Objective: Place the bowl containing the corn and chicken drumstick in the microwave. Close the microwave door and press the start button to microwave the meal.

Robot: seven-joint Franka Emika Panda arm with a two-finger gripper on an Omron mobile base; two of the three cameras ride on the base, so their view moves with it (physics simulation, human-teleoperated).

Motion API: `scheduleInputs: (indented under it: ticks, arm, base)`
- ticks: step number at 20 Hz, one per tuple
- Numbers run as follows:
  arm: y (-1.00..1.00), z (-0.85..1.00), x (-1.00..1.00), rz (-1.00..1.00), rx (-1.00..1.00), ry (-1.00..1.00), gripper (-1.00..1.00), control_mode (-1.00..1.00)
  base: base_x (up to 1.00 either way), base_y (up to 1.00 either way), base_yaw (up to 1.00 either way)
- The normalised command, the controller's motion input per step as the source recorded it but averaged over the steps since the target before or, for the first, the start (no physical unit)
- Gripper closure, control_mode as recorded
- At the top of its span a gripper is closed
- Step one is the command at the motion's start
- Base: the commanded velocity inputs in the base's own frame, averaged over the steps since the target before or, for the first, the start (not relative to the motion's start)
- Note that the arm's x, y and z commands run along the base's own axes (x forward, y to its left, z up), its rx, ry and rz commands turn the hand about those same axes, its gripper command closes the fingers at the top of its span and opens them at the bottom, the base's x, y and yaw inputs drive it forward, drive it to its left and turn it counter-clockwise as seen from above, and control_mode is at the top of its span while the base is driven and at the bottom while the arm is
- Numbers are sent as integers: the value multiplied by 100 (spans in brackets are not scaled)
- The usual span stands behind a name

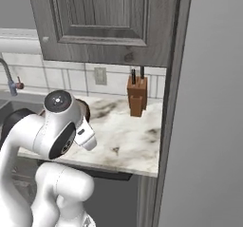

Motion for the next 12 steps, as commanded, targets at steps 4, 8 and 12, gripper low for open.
scheduleInputs:
  ticks: [4, 8, 12]
  arm:
    - [0, 0, 0, 0, 0, 0, 100, 100]
    - [0, 0, 0, 0, 0, 0, 100, 100]
    - [0, 0, 0, 0, 0, 0, 100, 100]
  base:
    - [-45, 80, -8]
    - [-75, 71, -23]
    - [-100, 10, -51]
